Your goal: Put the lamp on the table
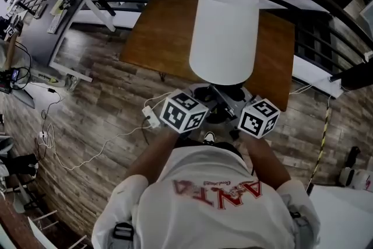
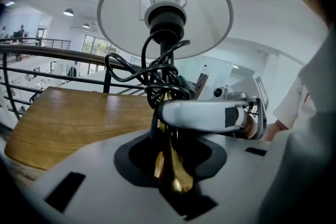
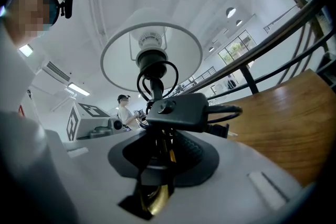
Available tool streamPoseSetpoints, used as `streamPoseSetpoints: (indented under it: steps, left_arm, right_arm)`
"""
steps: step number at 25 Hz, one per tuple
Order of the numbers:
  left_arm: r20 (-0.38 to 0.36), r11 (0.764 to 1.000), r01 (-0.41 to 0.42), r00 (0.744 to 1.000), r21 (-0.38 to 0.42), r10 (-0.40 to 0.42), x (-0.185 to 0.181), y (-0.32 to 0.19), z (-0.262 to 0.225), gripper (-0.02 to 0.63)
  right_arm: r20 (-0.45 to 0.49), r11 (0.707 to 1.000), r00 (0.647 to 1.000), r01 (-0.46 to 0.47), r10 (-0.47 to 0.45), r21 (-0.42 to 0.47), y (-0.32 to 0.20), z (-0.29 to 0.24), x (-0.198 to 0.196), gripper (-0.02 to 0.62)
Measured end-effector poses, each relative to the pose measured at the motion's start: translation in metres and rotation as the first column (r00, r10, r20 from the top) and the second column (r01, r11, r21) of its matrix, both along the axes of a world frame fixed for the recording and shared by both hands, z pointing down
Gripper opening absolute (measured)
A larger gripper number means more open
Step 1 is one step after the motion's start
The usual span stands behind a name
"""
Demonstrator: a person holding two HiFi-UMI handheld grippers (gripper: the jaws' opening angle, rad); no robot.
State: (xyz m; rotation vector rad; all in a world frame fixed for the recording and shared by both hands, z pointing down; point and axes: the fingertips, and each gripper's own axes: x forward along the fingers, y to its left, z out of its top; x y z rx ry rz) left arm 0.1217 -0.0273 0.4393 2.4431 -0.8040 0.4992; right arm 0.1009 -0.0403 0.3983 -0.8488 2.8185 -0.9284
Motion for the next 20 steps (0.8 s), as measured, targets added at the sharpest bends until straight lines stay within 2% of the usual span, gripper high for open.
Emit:
streamPoseSetpoints:
  steps: [7,20]
  left_arm:
    - [-0.006,1.000,-0.026,1.000,-0.015,0.026,-0.005,-0.044,0.007,0.112]
    - [-0.031,0.993,-0.121,0.992,-0.005,0.120,-0.078,-0.163,0.002,0.112]
  right_arm:
    - [-0.003,1.000,1.000,-0.022,0.022,-0.018,-0.046,0.007,-0.005,0.097]
    - [-0.024,0.993,0.993,-0.115,0.114,-0.012,-0.166,0.004,-0.077,0.097]
